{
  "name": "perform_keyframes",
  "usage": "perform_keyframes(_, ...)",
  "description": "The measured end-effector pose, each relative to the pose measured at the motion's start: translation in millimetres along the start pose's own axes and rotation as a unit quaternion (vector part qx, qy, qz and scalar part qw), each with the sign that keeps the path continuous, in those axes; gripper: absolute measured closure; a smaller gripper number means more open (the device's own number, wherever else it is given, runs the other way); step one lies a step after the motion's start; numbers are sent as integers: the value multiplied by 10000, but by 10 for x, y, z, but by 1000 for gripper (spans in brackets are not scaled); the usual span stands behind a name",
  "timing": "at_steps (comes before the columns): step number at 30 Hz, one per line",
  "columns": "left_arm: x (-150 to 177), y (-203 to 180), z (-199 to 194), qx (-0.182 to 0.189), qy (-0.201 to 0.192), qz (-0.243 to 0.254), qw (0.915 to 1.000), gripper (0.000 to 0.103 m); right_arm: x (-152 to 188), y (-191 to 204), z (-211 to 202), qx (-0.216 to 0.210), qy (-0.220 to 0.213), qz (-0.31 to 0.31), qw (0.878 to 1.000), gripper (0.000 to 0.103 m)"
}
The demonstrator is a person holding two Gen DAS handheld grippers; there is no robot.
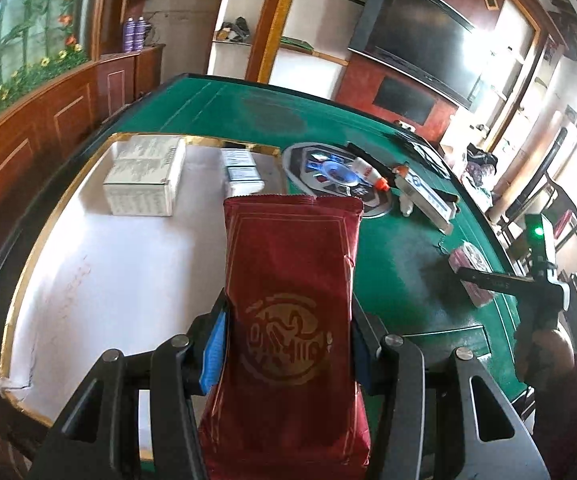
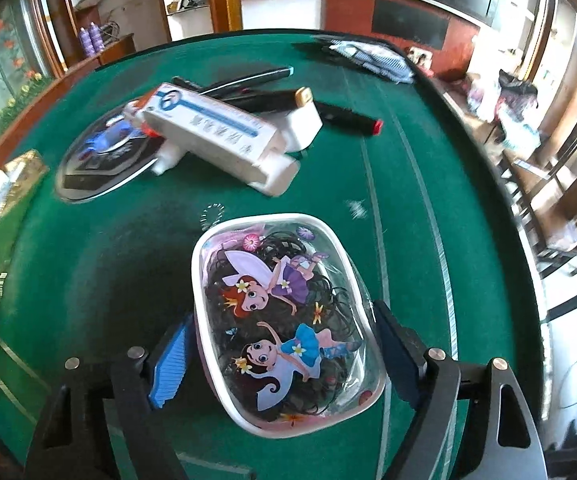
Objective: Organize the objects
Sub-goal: 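Carry both pouches over the white tray and open both grippers to drop them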
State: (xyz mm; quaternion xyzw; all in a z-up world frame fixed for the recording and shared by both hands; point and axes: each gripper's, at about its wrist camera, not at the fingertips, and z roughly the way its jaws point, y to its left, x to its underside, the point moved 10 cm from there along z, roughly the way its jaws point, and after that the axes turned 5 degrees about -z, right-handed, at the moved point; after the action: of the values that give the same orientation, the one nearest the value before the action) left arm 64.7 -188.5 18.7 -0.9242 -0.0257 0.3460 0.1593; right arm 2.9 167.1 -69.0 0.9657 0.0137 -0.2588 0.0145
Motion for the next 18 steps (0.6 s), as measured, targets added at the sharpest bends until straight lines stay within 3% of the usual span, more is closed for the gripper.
perform_keyframes(8,-166,466,-133,-464,-163,-233,9985,53,-106,547,-311,-1587,-114,456,9862,16)
perform_keyframes(15,-344,741,65,-708,6,-304,9970,53,-468,1762,-593,-2884,-32,168,9574,16)
perform_keyframes(18,-383,892,233,-842,205,-357,9956,53,-549,2259,-550,-3176,149,54,9481,16)
